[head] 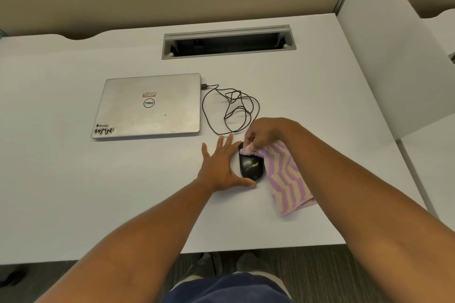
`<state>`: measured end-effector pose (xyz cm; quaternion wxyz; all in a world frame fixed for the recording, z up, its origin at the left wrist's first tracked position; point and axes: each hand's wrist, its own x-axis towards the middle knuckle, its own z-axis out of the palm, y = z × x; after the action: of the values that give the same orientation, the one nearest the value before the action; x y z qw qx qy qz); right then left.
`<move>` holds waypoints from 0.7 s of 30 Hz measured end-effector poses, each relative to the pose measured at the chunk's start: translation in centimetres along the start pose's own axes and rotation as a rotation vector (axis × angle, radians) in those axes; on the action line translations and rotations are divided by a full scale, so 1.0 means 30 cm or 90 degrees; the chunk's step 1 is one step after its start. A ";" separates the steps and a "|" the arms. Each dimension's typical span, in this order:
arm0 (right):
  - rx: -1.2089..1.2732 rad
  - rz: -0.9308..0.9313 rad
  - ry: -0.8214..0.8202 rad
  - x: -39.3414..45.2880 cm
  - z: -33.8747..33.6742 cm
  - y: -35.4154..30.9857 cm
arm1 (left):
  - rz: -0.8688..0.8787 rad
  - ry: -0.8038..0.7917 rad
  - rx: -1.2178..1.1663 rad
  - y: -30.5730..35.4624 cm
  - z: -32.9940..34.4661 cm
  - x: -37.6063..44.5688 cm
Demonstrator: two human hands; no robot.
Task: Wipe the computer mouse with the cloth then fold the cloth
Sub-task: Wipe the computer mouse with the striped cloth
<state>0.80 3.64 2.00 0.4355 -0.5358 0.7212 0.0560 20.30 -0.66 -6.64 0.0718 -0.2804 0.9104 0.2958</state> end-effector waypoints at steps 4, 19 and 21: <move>0.045 0.024 0.091 -0.009 0.006 0.011 | 0.004 -0.004 0.003 0.001 0.001 0.001; 0.108 0.038 0.208 -0.063 0.090 0.070 | -0.010 -0.023 0.011 0.013 -0.012 -0.006; 0.085 0.030 0.167 -0.075 0.085 0.072 | -0.009 -0.022 0.007 0.015 -0.013 -0.007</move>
<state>0.58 7.58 1.14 0.3709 -0.4910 0.7865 -0.0525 20.24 -0.48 -6.01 0.0914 -0.2813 0.9086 0.2948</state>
